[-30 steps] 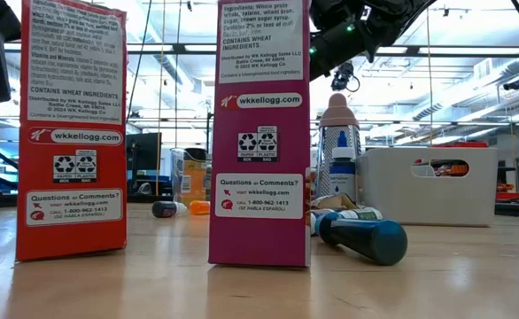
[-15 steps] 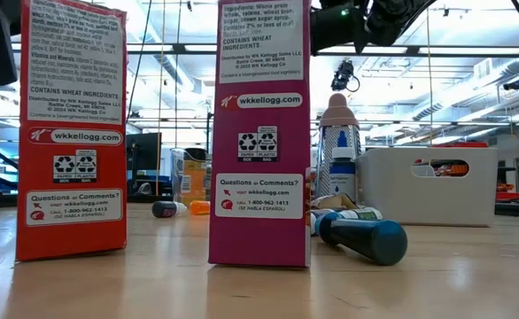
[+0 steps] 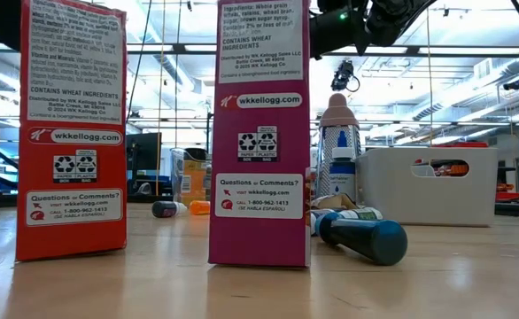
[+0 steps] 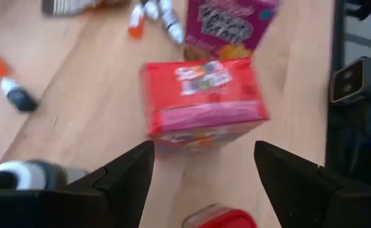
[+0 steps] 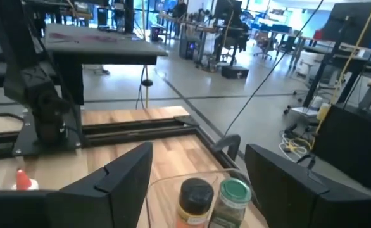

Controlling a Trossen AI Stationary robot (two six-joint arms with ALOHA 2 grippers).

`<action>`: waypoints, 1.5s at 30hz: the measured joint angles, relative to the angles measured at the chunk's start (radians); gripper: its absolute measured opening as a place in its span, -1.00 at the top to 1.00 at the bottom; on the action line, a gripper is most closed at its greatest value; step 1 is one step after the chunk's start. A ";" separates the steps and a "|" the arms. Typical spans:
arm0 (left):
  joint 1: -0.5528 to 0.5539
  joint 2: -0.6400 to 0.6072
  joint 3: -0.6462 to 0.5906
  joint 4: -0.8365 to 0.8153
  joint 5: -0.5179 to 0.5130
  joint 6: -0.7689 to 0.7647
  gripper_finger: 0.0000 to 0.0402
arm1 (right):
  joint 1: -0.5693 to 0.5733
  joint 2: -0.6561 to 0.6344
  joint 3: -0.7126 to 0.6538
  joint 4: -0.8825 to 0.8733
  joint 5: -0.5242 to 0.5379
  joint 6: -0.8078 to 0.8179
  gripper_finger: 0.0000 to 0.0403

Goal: Pick & Place Kitchen Items
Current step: Put the red seasoning can into the transparent bin

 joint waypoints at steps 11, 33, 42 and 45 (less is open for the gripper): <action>-0.075 0.000 0.000 0.002 -0.166 -0.027 -0.39 | 0.000 0.000 0.000 0.001 -0.002 -0.010 -0.31; -0.090 0.084 -0.001 0.161 -0.188 0.042 -0.39 | 0.172 0.000 0.000 0.022 -0.158 -0.076 -0.63; -0.089 0.100 0.000 0.167 -0.155 0.029 -0.39 | 0.268 0.000 0.000 0.017 -0.157 -0.052 -0.64; -0.090 0.101 0.008 0.142 -0.117 0.015 -0.39 | 0.281 0.000 0.000 0.017 -0.137 -0.057 -0.64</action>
